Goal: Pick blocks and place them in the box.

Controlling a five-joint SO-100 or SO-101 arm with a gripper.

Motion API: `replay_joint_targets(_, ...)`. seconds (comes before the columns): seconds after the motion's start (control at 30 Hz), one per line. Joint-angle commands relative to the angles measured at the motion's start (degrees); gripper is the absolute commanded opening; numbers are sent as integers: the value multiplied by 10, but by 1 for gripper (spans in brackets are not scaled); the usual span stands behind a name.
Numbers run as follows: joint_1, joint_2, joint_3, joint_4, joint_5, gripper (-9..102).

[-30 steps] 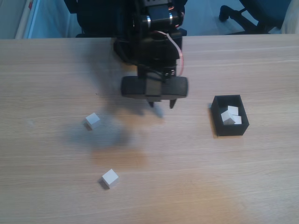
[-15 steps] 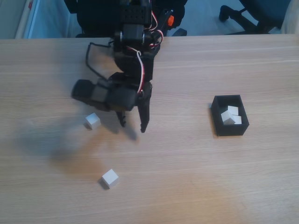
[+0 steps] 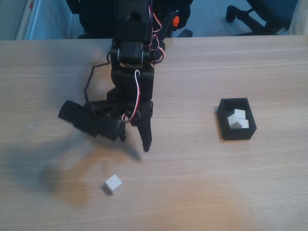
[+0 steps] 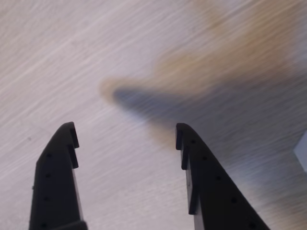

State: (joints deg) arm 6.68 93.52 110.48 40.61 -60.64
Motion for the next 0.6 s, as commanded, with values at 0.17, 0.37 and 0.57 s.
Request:
replay_joint_targets(0.17,-8,-83,-142,-4,-11,22)
replay_joint_targets(0.37,0,-125,-177,-37,-45,22)
replay_joint_targets(0.57,18,-168,-213,-44,-67,22)
